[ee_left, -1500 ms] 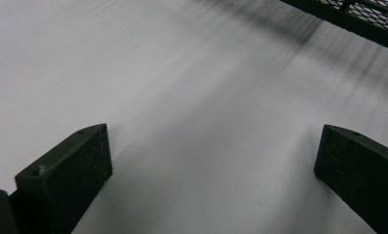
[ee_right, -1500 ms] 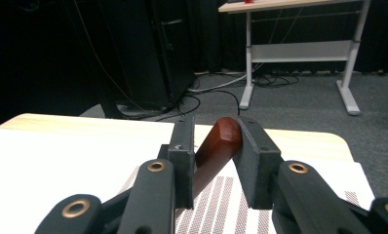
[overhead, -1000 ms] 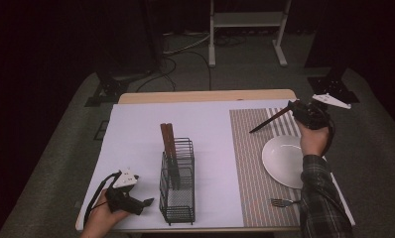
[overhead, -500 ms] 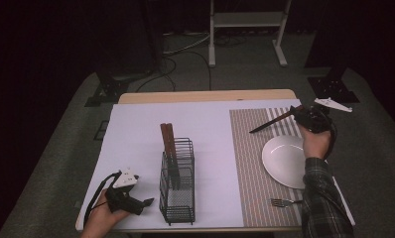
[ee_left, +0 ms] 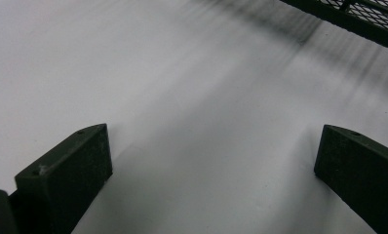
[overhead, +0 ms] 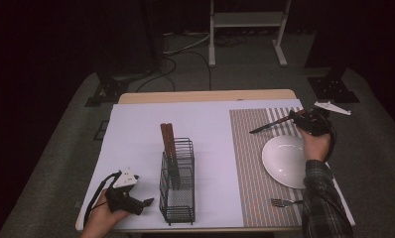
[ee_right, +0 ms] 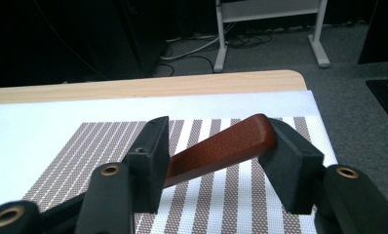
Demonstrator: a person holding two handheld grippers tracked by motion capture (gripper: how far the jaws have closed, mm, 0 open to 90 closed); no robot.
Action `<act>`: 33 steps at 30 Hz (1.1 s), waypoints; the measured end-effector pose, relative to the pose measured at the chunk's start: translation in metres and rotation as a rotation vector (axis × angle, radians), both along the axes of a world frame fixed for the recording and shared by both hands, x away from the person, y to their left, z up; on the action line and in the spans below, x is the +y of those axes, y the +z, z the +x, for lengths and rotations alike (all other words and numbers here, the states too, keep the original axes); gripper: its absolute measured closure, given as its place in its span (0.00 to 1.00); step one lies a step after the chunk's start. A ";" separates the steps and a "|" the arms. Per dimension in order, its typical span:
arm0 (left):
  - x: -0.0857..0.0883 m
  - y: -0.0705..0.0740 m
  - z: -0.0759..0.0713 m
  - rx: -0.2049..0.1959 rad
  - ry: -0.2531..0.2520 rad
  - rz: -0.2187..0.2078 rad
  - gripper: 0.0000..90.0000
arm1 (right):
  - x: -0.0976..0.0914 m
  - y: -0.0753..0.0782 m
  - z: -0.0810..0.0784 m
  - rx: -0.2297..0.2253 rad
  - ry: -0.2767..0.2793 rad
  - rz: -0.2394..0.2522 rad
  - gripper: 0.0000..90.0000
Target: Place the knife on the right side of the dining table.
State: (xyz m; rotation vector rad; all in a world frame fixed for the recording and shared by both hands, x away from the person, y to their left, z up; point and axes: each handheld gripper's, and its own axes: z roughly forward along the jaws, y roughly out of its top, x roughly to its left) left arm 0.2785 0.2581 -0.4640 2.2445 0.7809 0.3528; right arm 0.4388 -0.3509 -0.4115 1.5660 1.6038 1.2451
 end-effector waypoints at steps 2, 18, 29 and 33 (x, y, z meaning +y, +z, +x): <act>0.000 0.000 0.000 0.000 0.000 0.000 0.00 | 0.000 -0.001 0.000 0.009 -0.003 -0.002 0.48; 0.000 0.000 0.000 0.000 0.000 0.000 0.00 | -0.005 -0.015 0.003 0.059 -0.028 -0.020 0.43; 0.000 0.000 0.000 0.000 0.000 0.000 0.00 | -0.008 -0.025 0.005 0.106 -0.047 -0.017 0.38; 0.000 0.000 0.000 0.000 0.000 0.000 0.00 | -0.010 -0.030 0.006 0.130 -0.054 -0.014 0.37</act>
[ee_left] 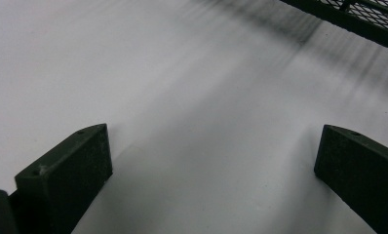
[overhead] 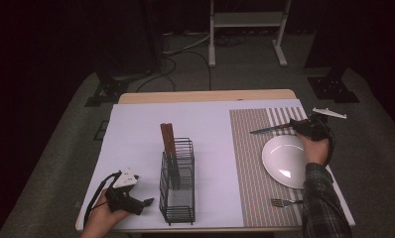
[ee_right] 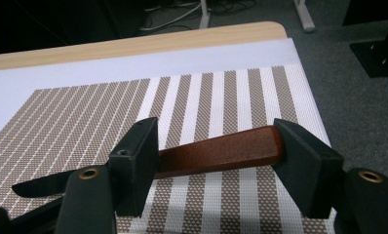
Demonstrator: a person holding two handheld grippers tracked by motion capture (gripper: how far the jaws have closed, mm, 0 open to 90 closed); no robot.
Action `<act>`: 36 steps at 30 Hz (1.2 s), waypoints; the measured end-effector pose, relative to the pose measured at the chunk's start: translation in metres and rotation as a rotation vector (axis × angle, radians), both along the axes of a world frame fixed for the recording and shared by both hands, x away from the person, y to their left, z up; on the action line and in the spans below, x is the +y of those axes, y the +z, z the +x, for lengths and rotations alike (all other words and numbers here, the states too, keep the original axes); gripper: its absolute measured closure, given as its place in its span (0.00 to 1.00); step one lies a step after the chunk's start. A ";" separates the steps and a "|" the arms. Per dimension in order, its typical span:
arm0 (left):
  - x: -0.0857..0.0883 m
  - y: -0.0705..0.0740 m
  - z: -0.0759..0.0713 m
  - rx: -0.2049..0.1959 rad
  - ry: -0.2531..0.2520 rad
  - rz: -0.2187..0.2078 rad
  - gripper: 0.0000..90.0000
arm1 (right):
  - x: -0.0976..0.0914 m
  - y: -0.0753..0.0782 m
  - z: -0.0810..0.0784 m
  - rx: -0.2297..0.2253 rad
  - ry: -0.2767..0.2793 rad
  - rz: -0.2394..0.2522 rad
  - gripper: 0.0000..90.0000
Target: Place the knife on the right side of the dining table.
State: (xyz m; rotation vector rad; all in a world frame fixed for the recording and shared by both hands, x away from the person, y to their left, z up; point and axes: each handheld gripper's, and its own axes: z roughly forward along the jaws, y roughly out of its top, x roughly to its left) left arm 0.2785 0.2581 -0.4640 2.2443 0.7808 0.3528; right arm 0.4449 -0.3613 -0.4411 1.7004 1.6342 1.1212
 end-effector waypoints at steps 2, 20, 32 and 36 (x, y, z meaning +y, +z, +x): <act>0.000 0.000 0.000 0.000 0.000 0.000 0.00 | -0.001 -0.002 0.000 0.008 -0.004 0.005 0.37; 0.000 0.000 0.000 0.000 0.000 0.000 0.00 | 0.000 -0.010 0.007 0.105 -0.012 -0.017 0.35; 0.000 0.000 0.000 0.000 0.000 0.000 0.00 | 0.002 -0.014 0.010 0.140 -0.012 -0.033 0.35; 0.000 0.000 0.000 0.000 0.000 0.000 0.00 | 0.001 -0.014 0.009 0.143 -0.015 -0.033 0.35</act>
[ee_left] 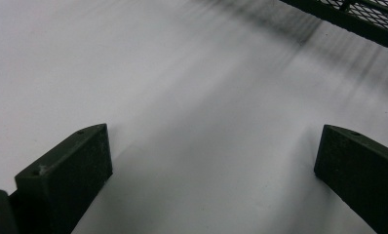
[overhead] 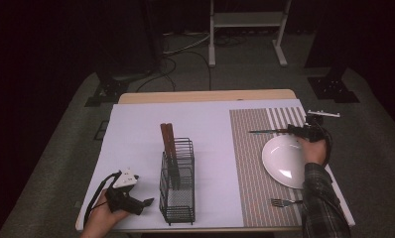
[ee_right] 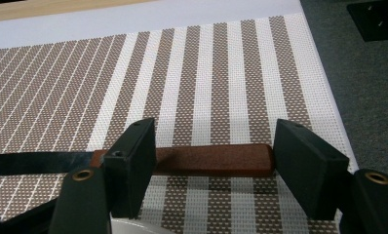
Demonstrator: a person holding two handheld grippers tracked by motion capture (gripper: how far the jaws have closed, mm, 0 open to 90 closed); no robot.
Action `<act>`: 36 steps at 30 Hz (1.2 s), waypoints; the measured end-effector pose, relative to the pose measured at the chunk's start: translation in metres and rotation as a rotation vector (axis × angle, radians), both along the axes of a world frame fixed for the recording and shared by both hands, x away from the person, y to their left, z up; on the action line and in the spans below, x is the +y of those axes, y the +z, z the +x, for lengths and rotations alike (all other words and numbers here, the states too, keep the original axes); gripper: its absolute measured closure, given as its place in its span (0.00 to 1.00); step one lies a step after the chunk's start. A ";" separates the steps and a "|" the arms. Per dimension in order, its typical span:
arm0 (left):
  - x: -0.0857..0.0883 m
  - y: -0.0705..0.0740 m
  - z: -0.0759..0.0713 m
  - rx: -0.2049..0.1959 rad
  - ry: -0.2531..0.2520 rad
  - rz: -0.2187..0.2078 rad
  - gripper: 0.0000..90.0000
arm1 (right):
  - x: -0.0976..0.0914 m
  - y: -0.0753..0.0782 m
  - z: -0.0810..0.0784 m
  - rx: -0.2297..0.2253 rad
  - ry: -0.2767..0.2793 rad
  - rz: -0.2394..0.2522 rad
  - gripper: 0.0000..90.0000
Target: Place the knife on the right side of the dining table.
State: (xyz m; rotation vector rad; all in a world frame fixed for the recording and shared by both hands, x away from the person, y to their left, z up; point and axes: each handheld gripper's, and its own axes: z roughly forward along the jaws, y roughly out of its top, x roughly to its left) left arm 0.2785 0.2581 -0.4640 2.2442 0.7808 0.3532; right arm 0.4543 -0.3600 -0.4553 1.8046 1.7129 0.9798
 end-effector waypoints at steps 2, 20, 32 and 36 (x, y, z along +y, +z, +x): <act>0.000 0.000 0.000 0.000 0.000 0.000 0.00 | 0.000 0.001 -0.001 -0.005 -0.006 -0.004 0.34; 0.000 0.000 0.000 0.000 0.000 0.000 0.00 | 0.018 0.024 -0.030 -0.054 0.112 -0.017 0.24; 0.000 0.000 0.000 0.000 0.001 -0.001 0.00 | 0.039 0.024 -0.056 -0.048 0.223 -0.015 0.11; 0.000 0.000 0.000 0.002 -0.001 0.002 0.00 | 0.048 0.027 -0.068 -0.052 0.263 -0.009 0.10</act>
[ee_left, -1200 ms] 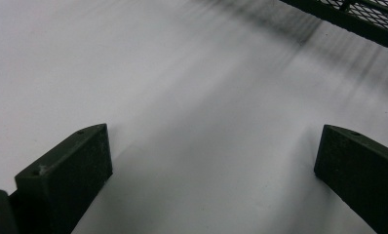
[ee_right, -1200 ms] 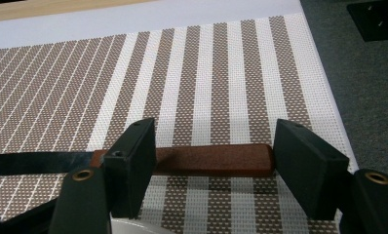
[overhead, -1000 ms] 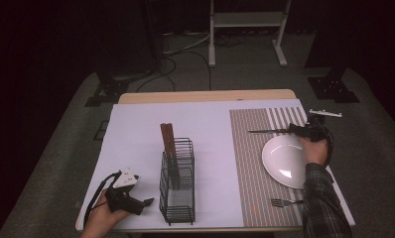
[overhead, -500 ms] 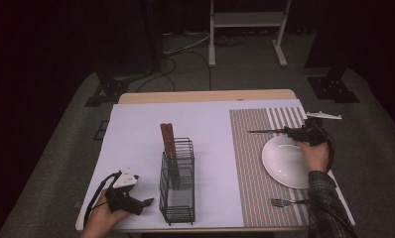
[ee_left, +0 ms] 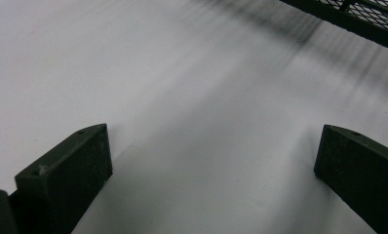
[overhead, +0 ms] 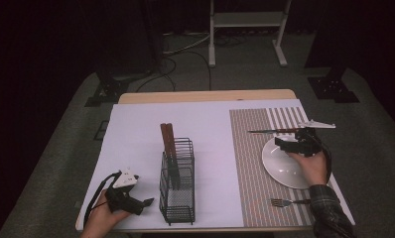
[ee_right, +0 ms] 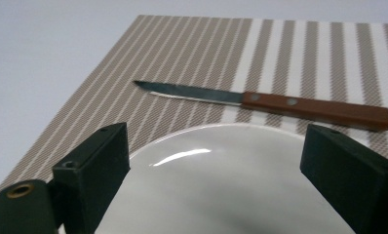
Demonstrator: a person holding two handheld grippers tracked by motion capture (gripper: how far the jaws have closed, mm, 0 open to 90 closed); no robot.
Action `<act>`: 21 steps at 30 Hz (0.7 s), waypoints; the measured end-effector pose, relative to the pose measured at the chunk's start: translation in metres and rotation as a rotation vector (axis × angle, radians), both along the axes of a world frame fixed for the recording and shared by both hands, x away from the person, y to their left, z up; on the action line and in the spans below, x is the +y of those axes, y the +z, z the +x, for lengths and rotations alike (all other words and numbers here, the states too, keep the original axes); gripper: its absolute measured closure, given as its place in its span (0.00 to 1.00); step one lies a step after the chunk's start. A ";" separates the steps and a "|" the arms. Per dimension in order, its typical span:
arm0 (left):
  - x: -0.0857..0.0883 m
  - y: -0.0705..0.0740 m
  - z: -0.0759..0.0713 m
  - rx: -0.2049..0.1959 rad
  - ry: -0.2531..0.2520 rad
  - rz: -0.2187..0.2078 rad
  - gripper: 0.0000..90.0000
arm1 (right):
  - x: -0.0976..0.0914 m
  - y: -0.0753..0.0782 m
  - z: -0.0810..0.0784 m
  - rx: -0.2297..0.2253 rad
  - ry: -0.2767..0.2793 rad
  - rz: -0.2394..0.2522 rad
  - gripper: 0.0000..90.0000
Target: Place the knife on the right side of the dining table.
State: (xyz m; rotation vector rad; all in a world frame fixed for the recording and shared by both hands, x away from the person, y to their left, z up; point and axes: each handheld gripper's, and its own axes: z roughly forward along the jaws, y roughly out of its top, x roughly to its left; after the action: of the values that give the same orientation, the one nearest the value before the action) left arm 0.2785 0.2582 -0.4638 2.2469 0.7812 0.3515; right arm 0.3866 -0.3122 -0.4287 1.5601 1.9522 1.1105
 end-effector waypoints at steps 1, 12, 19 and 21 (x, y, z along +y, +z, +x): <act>0.000 0.000 0.000 0.000 0.001 -0.001 0.00 | 0.002 0.000 -0.003 -0.001 0.011 0.003 0.10; 0.000 0.000 0.000 -0.001 -0.001 0.000 0.00 | 0.021 0.003 -0.031 -0.021 0.099 -0.025 0.10; 0.000 0.000 0.000 -0.002 -0.001 0.000 0.00 | 0.042 0.004 -0.053 -0.028 0.198 -0.027 0.10; 0.000 0.000 0.000 -0.002 -0.002 0.002 0.00 | 0.048 0.005 -0.058 -0.027 0.224 -0.022 0.10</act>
State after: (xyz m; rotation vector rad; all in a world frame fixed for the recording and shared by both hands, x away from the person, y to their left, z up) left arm 0.2787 0.2583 -0.4637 2.2484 0.7783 0.3537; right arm 0.3289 -0.2643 -0.4239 1.3332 2.1536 1.1856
